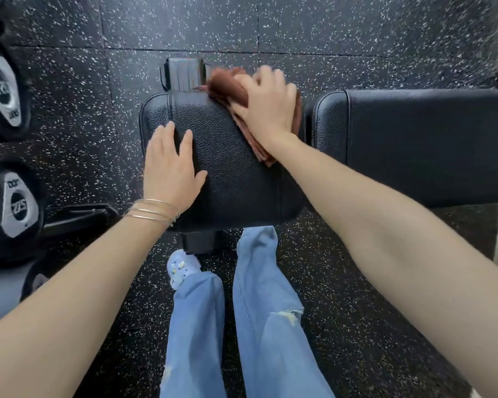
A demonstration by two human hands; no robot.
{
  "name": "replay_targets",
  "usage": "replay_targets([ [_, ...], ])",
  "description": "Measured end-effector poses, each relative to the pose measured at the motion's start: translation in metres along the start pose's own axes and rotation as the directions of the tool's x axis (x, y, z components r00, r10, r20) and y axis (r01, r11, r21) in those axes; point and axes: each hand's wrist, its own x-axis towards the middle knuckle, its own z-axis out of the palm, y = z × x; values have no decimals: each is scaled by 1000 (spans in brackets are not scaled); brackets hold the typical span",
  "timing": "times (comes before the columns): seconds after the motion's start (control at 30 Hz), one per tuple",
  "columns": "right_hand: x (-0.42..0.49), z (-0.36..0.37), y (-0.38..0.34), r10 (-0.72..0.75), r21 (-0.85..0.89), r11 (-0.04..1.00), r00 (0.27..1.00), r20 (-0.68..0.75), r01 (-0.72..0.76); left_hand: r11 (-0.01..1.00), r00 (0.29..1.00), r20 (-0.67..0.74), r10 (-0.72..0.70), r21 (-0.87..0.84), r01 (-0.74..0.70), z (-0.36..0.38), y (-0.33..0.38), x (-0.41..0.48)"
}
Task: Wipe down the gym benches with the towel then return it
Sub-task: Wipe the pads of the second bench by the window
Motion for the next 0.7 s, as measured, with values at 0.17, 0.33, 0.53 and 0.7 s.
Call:
replay_targets([
  [0.17,-27,-3,89,15,-61,998,993,-117,-23,995,996,23,84,54,-85,-3,23,13],
  [0.33,-77,11,112,32,-57,997,977,-209,-45,990,989,65,134,35,-136,1,52,15],
  [0.53,-162,26,129,-49,-69,997,988,-148,39,975,973,111,204,64,-212,4,74,12],
  [0.7,-149,17,144,-235,-134,966,965,-115,219,969,964,151,219,79,-233,7,88,9],
])
